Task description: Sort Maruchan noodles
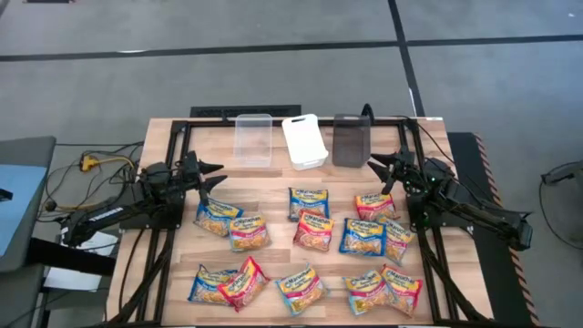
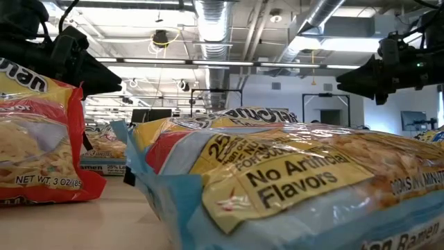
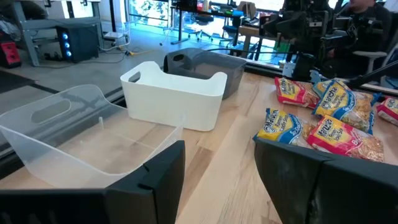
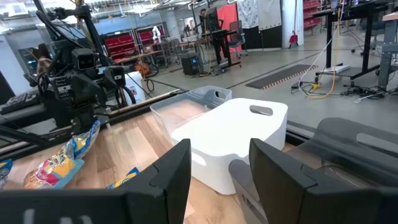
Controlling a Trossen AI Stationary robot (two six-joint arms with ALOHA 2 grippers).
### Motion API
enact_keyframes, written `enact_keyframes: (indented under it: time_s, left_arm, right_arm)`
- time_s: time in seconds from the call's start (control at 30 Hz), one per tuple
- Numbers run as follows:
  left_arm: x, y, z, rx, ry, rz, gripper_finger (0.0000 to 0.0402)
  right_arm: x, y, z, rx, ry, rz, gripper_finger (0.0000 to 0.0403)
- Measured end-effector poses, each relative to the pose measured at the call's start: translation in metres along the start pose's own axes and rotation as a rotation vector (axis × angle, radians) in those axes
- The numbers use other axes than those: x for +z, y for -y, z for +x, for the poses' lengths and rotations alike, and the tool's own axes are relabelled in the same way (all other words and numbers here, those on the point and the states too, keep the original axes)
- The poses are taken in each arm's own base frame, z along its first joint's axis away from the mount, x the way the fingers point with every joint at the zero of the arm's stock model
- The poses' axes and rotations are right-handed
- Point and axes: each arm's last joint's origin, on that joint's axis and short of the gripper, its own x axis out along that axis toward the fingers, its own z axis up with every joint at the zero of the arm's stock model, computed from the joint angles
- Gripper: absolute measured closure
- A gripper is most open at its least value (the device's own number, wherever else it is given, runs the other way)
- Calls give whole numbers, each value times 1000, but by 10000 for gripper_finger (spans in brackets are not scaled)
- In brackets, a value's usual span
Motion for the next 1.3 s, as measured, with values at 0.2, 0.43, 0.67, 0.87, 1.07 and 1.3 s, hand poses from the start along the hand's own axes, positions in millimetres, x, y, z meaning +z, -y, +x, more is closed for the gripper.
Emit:
enact_keyframes:
  time_s: [0.2, 0.43, 0.67, 0.87, 1.07, 1.3]
  left_arm:
    - [0, 0, 0, 0, 0, 0, 219]
    - [0, 0, 0, 0, 0, 0, 219]
    - [0, 0, 0, 9, 1, -3, 219]
    - [0, 0, 0, 9, 2, -72, 219]
    - [0, 0, 0, 9, 3, -81, 219]
    - [0, 0, 0, 10, 3, -125, 214]
  right_arm:
    - [0, 0, 0, 0, 0, 0, 217]
    - [0, 0, 0, 0, -1, 0, 217]
    - [0, 0, 0, 0, 0, 0, 217]
    - [0, 0, 0, 0, 0, 0, 217]
    - [0, 0, 0, 0, 0, 0, 217]
    - [0, 0, 0, 0, 0, 0, 217]
